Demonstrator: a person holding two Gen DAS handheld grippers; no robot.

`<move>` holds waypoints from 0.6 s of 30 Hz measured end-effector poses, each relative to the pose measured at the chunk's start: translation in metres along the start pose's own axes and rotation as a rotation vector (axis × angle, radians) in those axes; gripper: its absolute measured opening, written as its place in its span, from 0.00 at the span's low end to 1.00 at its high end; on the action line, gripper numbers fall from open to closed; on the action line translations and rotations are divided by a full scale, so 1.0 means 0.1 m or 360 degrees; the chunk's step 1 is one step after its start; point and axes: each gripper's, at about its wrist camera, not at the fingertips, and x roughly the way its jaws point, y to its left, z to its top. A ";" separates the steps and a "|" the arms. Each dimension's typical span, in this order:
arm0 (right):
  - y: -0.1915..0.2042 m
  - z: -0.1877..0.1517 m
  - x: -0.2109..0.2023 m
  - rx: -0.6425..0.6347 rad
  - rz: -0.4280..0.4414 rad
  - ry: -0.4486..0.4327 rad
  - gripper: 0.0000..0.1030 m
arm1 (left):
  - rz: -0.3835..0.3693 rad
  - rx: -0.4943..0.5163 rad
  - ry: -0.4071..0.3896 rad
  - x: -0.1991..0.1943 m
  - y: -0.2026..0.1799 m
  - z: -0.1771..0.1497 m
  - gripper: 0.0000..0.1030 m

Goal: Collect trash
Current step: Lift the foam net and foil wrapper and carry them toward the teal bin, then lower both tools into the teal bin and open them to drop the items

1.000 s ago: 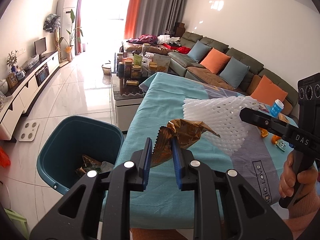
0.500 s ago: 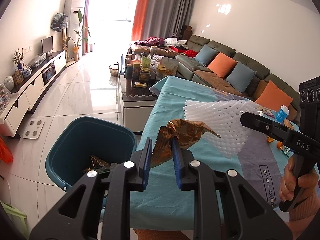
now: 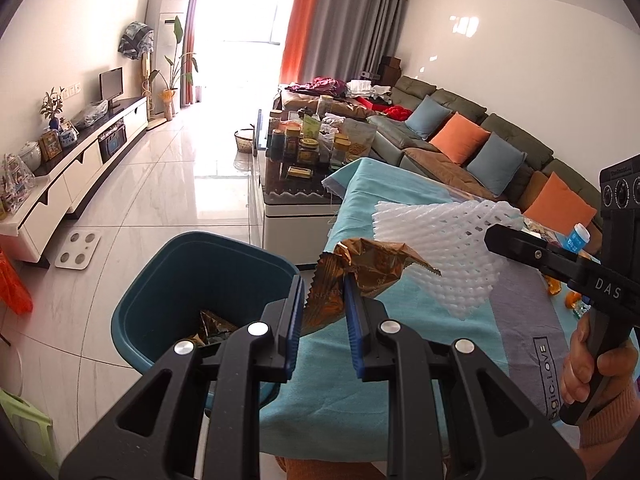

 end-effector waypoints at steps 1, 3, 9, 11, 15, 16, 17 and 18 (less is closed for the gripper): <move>0.01 0.00 0.02 -0.0002 0.0004 0.0004 0.09 | 0.0004 -0.0003 -0.0002 -0.01 0.02 0.00 0.20; 0.03 0.01 0.04 -0.0005 0.0013 0.0010 0.09 | 0.0011 -0.0010 -0.0005 -0.03 0.05 0.00 0.20; 0.07 0.04 0.14 -0.0015 0.0038 0.0024 0.09 | 0.0036 -0.0029 -0.0011 -0.08 0.13 0.01 0.20; 0.08 0.06 0.19 -0.0018 0.0046 0.0031 0.09 | 0.0049 -0.0036 -0.0012 -0.09 0.16 0.01 0.20; 0.09 0.10 0.27 -0.0017 0.0066 0.0048 0.09 | 0.0073 -0.0055 -0.0016 -0.12 0.22 0.02 0.20; 0.10 0.10 0.29 -0.0019 0.0070 0.0053 0.09 | 0.0082 -0.0059 -0.0017 -0.13 0.22 0.02 0.20; 0.10 0.11 0.32 -0.0021 0.0073 0.0057 0.09 | 0.0091 -0.0064 -0.0019 -0.13 0.24 0.02 0.20; 0.11 0.11 0.34 -0.0025 0.0075 0.0062 0.09 | 0.0096 -0.0073 -0.0019 -0.13 0.26 0.02 0.20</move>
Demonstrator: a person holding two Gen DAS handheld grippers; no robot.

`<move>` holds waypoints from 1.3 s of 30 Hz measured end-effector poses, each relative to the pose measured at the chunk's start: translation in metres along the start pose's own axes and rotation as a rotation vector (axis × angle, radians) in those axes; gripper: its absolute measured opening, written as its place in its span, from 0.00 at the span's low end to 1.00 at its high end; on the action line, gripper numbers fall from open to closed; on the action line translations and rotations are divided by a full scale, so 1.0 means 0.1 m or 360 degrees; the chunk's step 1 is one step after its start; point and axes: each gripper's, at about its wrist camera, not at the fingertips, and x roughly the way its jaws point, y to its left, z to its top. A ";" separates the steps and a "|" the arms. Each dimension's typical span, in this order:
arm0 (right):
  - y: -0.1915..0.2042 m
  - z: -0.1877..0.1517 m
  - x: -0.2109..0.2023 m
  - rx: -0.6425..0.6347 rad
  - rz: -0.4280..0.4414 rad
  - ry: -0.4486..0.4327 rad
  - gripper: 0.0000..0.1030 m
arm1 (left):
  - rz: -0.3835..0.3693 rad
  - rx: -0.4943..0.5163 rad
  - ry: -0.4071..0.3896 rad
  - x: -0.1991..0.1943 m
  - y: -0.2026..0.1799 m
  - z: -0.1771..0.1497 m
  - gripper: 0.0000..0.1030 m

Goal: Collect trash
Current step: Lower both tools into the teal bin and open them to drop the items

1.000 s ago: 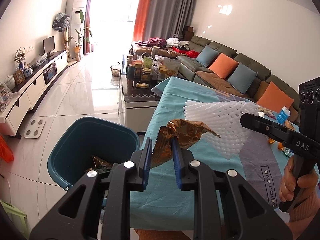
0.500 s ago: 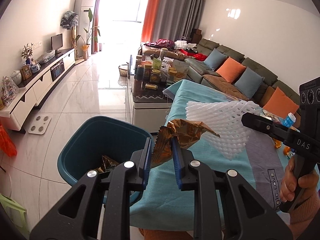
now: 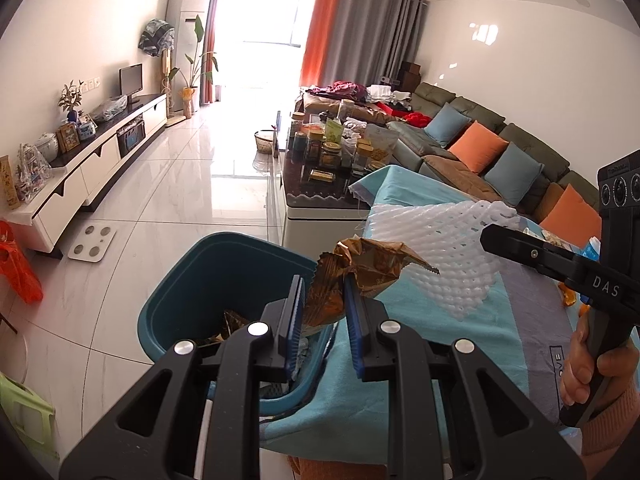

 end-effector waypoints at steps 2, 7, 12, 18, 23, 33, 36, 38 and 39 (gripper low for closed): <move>0.02 0.01 0.03 -0.0005 0.0006 0.0006 0.09 | 0.0012 -0.0015 -0.0001 0.00 0.04 0.01 0.20; 0.00 0.05 0.12 -0.0009 0.0021 0.0018 0.09 | 0.0044 -0.0042 -0.0004 -0.04 0.10 0.01 0.20; 0.02 0.10 0.22 -0.0016 0.0023 0.0032 0.09 | 0.0076 -0.0072 -0.0002 -0.03 0.20 0.02 0.20; 0.04 0.13 0.33 -0.0024 0.0036 0.0052 0.09 | 0.0106 -0.0103 0.0016 0.03 0.26 0.03 0.20; 0.08 0.16 0.43 -0.0018 0.0062 0.0069 0.09 | 0.0130 -0.0120 0.0033 0.11 0.30 0.04 0.20; 0.13 0.14 0.74 -0.0002 0.0094 0.0147 0.09 | 0.0192 -0.0171 0.0111 0.40 0.38 0.03 0.20; 0.14 0.14 0.86 0.0008 0.0095 0.0178 0.09 | 0.0210 -0.0185 0.0136 0.49 0.40 0.01 0.20; 0.15 0.13 0.94 0.0011 0.0094 0.0196 0.09 | 0.0227 -0.0193 0.0153 0.56 0.42 0.00 0.20; 0.16 0.13 0.97 0.0013 0.0096 0.0206 0.09 | 0.0235 -0.0200 0.0163 0.61 0.43 -0.02 0.20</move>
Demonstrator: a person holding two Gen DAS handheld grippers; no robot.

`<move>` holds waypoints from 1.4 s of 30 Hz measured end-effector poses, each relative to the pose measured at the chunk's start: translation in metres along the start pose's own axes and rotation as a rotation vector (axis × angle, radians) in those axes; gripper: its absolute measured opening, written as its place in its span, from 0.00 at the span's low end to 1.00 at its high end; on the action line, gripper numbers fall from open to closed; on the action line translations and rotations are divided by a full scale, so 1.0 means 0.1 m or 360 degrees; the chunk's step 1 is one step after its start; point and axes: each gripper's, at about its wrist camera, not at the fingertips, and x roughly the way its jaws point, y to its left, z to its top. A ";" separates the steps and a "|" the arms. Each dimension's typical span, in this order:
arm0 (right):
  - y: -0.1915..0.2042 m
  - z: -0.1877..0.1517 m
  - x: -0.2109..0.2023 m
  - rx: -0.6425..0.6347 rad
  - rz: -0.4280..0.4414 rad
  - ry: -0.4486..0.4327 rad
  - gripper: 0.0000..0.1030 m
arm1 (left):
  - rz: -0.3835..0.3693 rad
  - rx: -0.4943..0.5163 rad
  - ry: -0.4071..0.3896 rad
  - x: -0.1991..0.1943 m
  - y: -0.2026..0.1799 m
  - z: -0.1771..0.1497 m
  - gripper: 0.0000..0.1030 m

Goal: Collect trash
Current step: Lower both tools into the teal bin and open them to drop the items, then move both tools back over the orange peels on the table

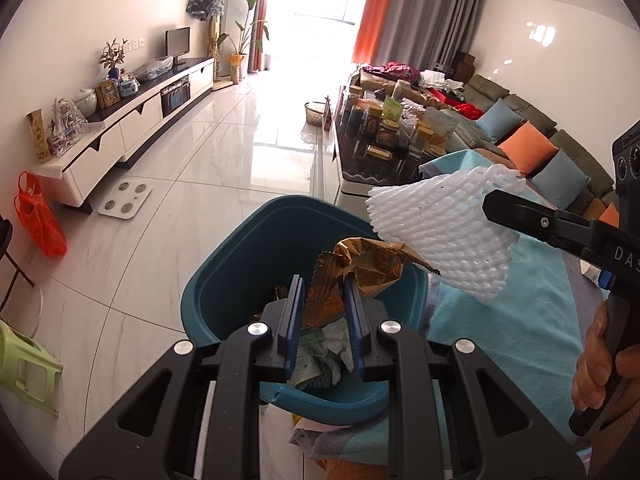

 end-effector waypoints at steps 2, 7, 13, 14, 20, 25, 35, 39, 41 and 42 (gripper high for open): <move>0.01 0.01 0.07 0.0001 -0.0001 0.0014 0.09 | 0.0007 -0.0012 0.0018 0.07 0.01 -0.01 0.20; 0.04 0.02 0.22 0.0015 -0.0001 0.0042 0.09 | 0.0041 -0.0036 0.0056 0.25 0.05 -0.06 0.20; 0.06 -0.01 0.41 0.0015 -0.0012 0.0106 0.10 | 0.0058 -0.0052 0.0094 0.42 0.01 -0.08 0.20; 0.06 -0.01 0.43 0.0017 -0.0021 0.0118 0.11 | 0.0058 -0.0055 0.0096 0.43 0.01 -0.08 0.20; 0.03 -0.03 0.50 0.0050 -0.0057 0.0138 0.23 | 0.0053 -0.0068 0.0084 0.45 0.02 -0.13 0.25; 0.04 -0.05 0.42 0.0057 -0.0048 0.0127 0.24 | 0.0036 -0.0067 0.0065 0.40 0.04 -0.14 0.27; 0.09 -0.16 -0.18 -0.0033 -0.0061 0.0031 0.27 | -0.0123 0.0038 -0.0059 0.10 -0.25 -0.17 0.55; 0.03 -0.28 -0.64 -0.0059 -0.0134 -0.0050 0.30 | -0.0258 0.0115 -0.0101 -0.02 -0.51 -0.17 0.67; -0.05 -0.36 -0.87 -0.0052 -0.0186 -0.0092 0.32 | -0.0320 0.0167 -0.0109 -0.05 -0.70 -0.19 0.69; -0.09 -0.41 -1.01 -0.0048 -0.0223 -0.0117 0.32 | -0.0357 0.0195 -0.0111 -0.06 -0.81 -0.19 0.69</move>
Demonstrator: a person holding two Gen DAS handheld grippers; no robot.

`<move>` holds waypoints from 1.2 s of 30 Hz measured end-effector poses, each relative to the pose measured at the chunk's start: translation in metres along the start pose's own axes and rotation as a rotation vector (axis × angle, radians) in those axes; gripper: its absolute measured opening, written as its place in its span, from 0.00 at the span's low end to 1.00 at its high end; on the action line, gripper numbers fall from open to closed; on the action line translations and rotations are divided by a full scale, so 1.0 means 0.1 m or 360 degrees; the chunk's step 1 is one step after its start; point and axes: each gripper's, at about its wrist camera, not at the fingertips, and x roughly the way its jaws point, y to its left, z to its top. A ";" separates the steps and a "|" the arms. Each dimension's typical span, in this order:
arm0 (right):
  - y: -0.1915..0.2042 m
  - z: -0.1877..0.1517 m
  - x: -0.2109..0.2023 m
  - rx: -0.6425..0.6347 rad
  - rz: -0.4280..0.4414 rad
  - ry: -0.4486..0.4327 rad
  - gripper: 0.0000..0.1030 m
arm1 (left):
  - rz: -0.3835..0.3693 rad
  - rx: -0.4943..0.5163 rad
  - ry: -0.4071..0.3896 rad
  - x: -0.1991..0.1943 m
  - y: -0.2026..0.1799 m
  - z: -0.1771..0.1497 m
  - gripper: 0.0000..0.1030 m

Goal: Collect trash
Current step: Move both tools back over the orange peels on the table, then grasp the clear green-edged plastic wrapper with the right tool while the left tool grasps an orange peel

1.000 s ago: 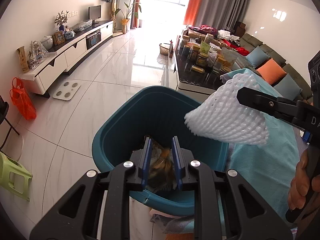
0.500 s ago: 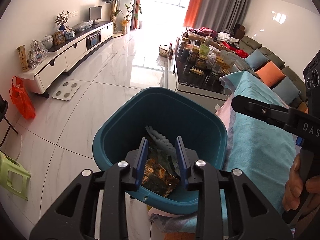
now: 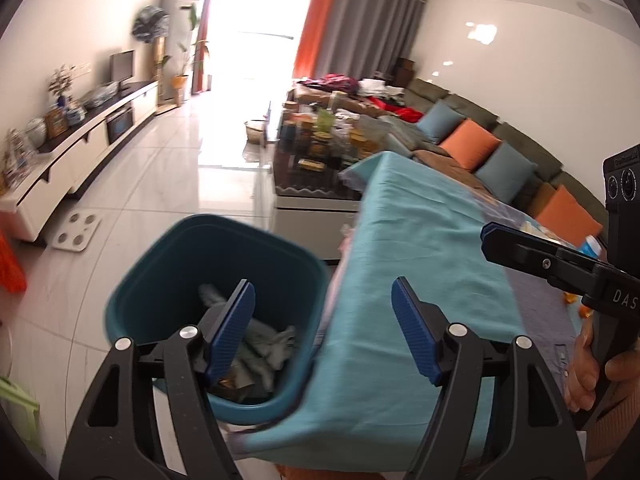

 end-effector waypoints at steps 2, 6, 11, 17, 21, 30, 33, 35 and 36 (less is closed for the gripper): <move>-0.14 -0.07 -0.22 0.0029 -0.0059 -0.0033 0.32 | -0.0067 0.0054 0.0002 0.04 -0.21 0.00 0.69; -0.45 -0.25 -0.69 0.0109 -0.0239 -0.0092 0.33 | -0.0208 0.0179 0.0020 0.16 -0.70 0.01 0.69; -0.86 -0.50 -1.20 0.0241 -0.0448 -0.0145 0.33 | -0.0335 0.0306 0.0064 0.36 -1.25 0.00 0.69; -1.26 -0.82 -1.73 0.0390 -0.0694 -0.0215 0.33 | -0.0452 0.0449 0.0114 0.56 -1.78 0.00 0.69; -1.48 -1.04 -2.07 0.0512 -0.0855 -0.0270 0.33 | -0.0536 0.0555 0.0165 0.67 -2.21 -0.07 0.69; -1.86 -1.53 -2.64 0.0748 -0.1063 -0.0328 0.34 | -0.0733 0.0834 0.0255 0.80 -3.14 -0.36 0.68; -1.89 -1.63 -2.67 0.0789 -0.1053 -0.0318 0.34 | -0.0751 0.0902 0.0294 0.89 -3.40 -0.42 0.65; -1.90 -1.69 -2.67 0.0807 -0.1050 -0.0310 0.34 | -0.0738 0.0932 0.0333 0.98 -3.55 -0.45 0.64; -1.93 -1.70 -2.67 0.0822 -0.1041 -0.0305 0.34 | -0.0718 0.0950 0.0352 1.01 -3.60 -0.47 0.63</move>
